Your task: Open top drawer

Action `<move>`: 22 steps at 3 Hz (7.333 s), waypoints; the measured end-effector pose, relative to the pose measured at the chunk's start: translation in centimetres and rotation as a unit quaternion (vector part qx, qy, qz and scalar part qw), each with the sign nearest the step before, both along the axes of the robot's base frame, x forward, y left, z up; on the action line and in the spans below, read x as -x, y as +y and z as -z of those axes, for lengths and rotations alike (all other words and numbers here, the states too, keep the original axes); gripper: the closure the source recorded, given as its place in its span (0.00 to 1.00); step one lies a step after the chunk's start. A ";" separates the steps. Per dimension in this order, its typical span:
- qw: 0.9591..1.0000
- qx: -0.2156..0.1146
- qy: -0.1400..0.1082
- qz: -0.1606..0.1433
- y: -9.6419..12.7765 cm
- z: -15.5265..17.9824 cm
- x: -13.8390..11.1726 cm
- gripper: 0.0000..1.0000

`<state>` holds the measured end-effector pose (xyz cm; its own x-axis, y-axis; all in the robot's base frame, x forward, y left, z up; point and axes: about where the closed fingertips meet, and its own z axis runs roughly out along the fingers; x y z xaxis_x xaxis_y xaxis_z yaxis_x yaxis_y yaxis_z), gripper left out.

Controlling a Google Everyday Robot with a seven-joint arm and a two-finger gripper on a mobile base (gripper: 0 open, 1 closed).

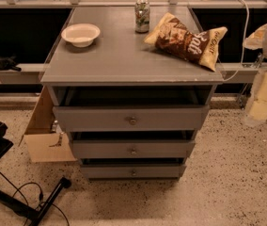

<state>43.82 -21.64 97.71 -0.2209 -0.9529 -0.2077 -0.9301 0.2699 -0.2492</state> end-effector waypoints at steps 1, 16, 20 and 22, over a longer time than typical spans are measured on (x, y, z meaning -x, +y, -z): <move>1.000 0.000 0.000 0.000 0.0 0.0 0.0 0.00; 0.988 0.090 0.025 -0.120 9.3 35.3 -18.8 0.41; 0.989 0.087 0.037 -0.117 9.1 34.0 -18.3 1.00; 0.988 0.083 0.045 -0.124 8.8 33.3 -17.1 1.00</move>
Offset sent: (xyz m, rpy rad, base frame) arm 0.0009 0.0144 -0.0845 0.1283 -0.0233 0.0214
